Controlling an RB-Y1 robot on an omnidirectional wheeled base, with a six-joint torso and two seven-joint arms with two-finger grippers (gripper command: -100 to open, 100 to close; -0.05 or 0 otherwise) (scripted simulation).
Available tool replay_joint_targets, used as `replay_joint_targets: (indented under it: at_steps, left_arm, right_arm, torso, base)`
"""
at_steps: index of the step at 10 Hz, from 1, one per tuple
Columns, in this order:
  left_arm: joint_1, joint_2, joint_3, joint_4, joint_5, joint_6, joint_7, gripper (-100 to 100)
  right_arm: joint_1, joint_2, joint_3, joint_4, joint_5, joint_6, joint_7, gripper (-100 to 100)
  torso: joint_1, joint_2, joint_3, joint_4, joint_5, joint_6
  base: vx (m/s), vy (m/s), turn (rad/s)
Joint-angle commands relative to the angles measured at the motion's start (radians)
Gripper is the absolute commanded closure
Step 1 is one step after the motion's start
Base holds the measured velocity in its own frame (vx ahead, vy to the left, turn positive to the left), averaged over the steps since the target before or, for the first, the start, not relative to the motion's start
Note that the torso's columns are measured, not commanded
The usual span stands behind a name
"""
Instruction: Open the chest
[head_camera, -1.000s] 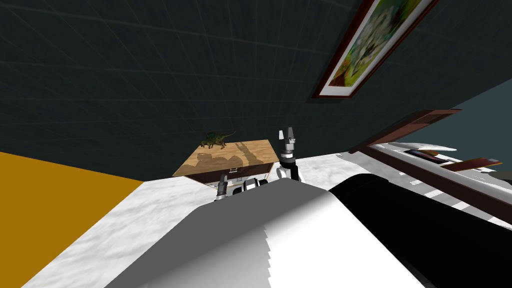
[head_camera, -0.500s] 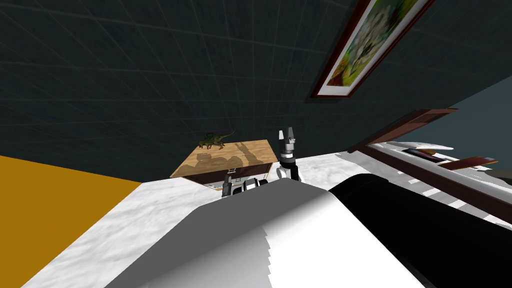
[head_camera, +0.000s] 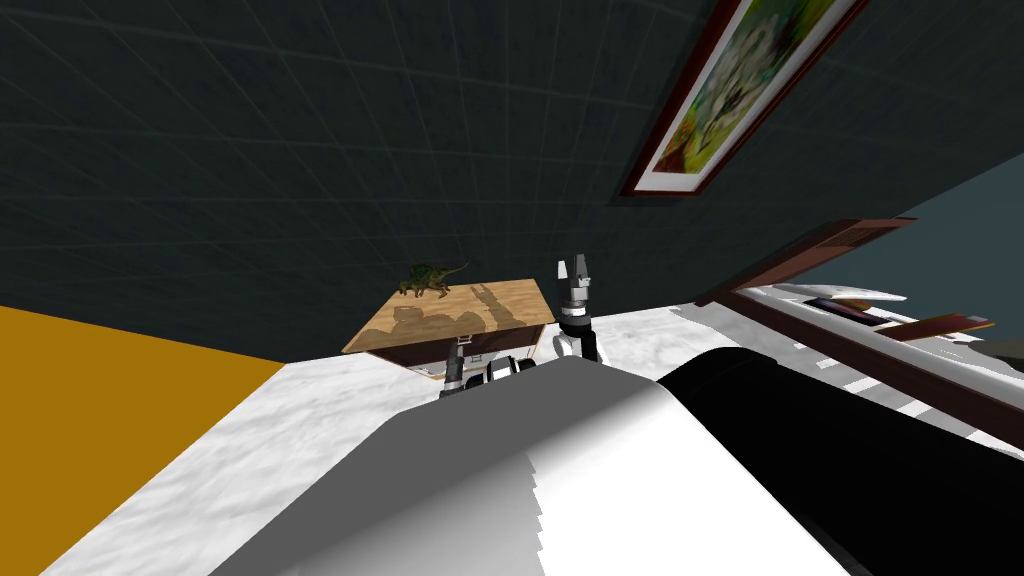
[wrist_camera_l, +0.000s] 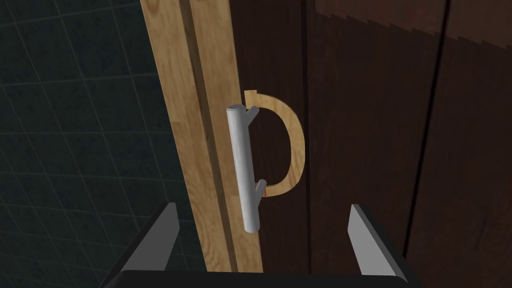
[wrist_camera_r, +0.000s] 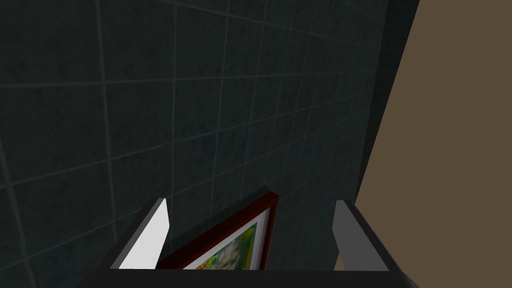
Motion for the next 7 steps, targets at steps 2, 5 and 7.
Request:
replay_joint_targets:
  at_steps: [2, 5, 7]
  left_arm:
    - [0.013, 0.000, -0.003, 0.035, 0.000, -0.046, -0.001, 100]
    - [0.028, -0.001, -0.006, 0.052, 0.000, -0.074, -0.003, 100]
    - [0.024, 0.054, -0.006, 0.046, 0.000, -0.068, -0.003, -100]
  right_arm:
    - [0.000, 0.000, 0.000, 0.000, 0.000, 0.000, 0.000, 0]
    - [0.000, 0.000, 0.000, 0.000, 0.000, 0.000, 0.000, 0]
    - [0.000, 0.000, 0.000, 0.000, 0.000, 0.000, 0.000, 0]
  torso:
    - [0.000, -0.001, -0.001, 0.000, 0.000, 0.000]
    - [0.000, 0.000, 0.000, 0.000, 0.000, 0.000]
    - [0.000, 0.001, 0.001, 0.000, 0.000, 0.000]
  base:
    - [0.014, 0.001, -0.011]
    - [0.019, 0.001, -0.006]
    - [-0.007, -0.002, 0.002]
